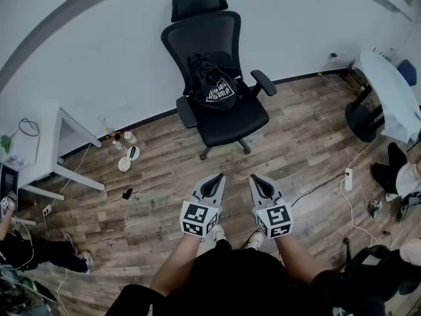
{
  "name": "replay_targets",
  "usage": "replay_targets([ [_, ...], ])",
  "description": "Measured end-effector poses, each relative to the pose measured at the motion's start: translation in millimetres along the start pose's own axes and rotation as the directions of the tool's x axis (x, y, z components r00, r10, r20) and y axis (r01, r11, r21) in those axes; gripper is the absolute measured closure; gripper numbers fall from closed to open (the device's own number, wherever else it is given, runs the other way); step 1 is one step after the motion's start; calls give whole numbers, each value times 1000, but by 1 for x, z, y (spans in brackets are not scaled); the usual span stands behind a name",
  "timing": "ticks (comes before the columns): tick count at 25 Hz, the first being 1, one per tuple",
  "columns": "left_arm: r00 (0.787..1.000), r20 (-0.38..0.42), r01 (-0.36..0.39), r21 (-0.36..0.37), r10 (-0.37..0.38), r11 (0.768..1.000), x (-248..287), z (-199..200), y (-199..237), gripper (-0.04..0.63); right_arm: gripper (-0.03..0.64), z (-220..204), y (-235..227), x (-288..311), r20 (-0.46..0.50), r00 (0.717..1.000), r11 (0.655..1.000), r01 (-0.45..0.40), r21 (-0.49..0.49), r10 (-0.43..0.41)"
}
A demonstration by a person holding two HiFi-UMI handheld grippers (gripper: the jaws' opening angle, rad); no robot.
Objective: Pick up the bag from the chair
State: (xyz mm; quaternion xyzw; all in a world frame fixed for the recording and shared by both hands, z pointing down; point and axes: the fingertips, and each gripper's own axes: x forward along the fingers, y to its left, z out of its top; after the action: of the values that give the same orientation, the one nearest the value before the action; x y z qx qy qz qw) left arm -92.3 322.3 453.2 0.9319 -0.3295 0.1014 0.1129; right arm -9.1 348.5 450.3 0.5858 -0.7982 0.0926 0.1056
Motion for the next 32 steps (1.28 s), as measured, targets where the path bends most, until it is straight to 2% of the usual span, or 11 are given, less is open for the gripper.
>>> replay_targets([
  [9, 1000, -12, 8, 0, -8, 1000, -5, -5, 32, 572, 598, 8, 10, 26, 3, 1000, 1000, 21, -9, -21],
  [14, 1000, -19, 19, -4, -19, 1000, -12, -9, 47, 572, 597, 10, 14, 32, 10, 998, 998, 61, 4, -61],
  [18, 1000, -15, 17, -14, -17, 1000, -9, -12, 57, 572, 597, 10, 7, 37, 2, 997, 996, 81, -23, -81],
  [25, 999, -36, 11, -10, -11, 1000, 19, -11, 69, 572, 597, 11, -19, 61, -10, 997, 997, 78, -24, -78],
  [30, 998, -16, -65, 13, 65, 998, 51, 11, 93, 572, 597, 17, -57, 92, -19, 997, 997, 69, -16, -70],
  [32, 998, -9, -59, 10, 59, 998, 65, 19, 98, 572, 597, 22, -73, 102, -14, 997, 998, 69, -12, -69],
])
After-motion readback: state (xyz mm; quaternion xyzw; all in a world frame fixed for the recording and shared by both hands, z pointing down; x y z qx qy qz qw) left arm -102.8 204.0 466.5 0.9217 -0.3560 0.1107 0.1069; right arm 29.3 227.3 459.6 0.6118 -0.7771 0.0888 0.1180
